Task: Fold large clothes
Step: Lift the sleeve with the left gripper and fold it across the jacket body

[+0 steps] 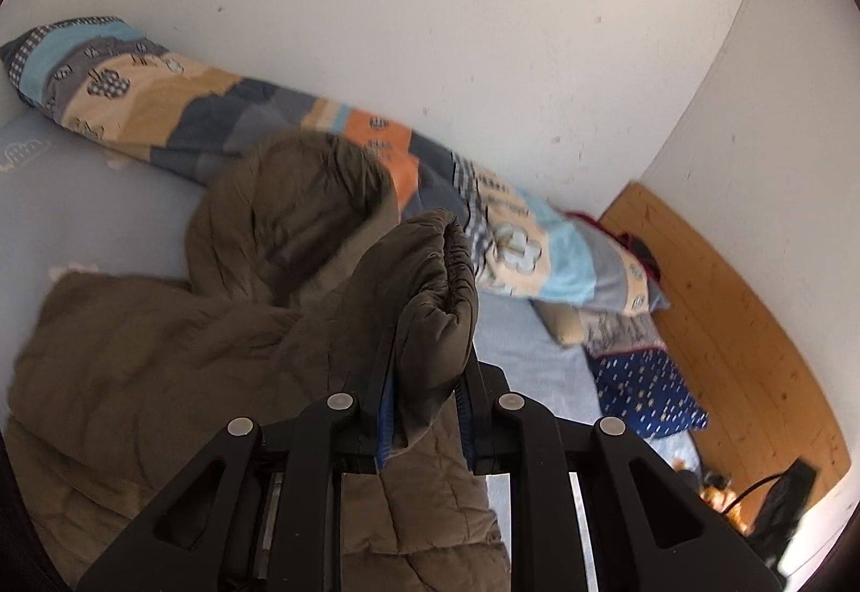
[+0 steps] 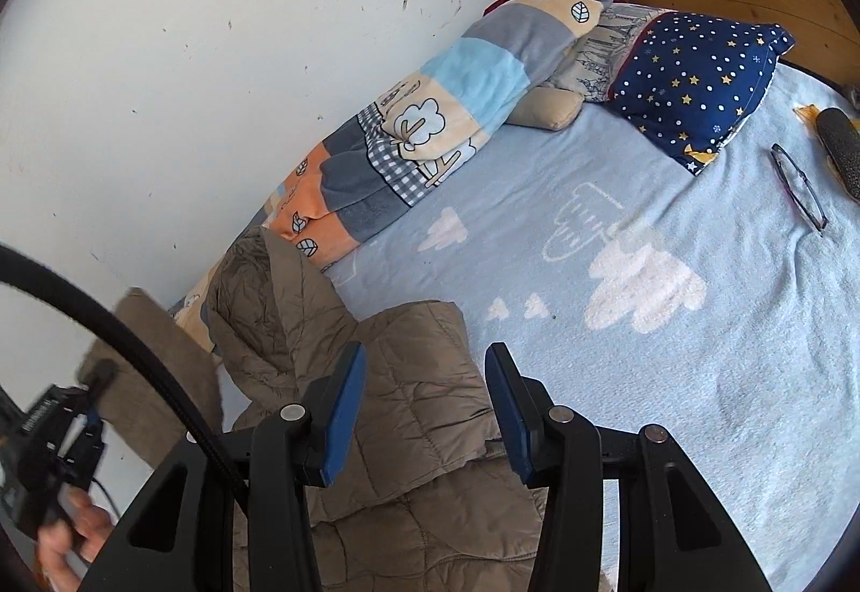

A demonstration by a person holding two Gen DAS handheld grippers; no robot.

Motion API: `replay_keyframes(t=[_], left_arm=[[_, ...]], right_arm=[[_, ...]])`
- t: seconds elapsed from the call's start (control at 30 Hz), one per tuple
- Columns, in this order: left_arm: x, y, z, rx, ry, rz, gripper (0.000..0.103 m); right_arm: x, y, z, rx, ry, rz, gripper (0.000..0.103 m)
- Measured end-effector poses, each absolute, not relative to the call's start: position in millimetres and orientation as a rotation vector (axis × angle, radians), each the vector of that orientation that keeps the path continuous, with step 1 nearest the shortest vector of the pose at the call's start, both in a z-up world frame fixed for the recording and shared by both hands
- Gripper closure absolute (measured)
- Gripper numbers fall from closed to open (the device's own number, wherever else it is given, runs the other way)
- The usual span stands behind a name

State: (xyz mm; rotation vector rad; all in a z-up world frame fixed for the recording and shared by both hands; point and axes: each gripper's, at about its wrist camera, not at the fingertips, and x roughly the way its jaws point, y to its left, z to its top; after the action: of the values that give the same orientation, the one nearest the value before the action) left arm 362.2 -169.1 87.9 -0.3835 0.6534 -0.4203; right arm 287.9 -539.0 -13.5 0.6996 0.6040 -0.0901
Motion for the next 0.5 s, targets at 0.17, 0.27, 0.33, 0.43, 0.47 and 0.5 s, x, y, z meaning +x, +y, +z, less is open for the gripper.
replay_keyframes(t=[0.17,0.27,0.33,0.43,0.47,0.5], left_arm=[[363.0,-201.7,25.6,-0.318,0.754,-0.405,0.086],[363.2,-212.8,-6.4,-0.306,0.809,-0.411,0.086],[363.0,-218.3,-20.1,-0.294,0.829,-0.415,0.086],[362.2,-226.7,-35.6,-0.259,0.857,-0.425,0.085],[361.5,-229.8,-41.4,-0.248,0.874,-0.432,0.084],[358.3,-235.1,-44.4,-0.237,0.887,-0.439,0.083]], right_arm=[[289.1,-542.2,-16.4,0.701,0.612,-0.085,0.053],[289.4,-543.3,-17.5,0.704,0.617,-0.081,0.053],[289.2,-543.4,-17.4,0.703,0.616,-0.081,0.053],[291.2,-543.0,-18.0,0.7,0.619,-0.079,0.053],[292.0,-542.6,-18.6,0.699,0.62,-0.08,0.053],[293.1,-542.0,-19.4,0.699,0.623,-0.078,0.053]])
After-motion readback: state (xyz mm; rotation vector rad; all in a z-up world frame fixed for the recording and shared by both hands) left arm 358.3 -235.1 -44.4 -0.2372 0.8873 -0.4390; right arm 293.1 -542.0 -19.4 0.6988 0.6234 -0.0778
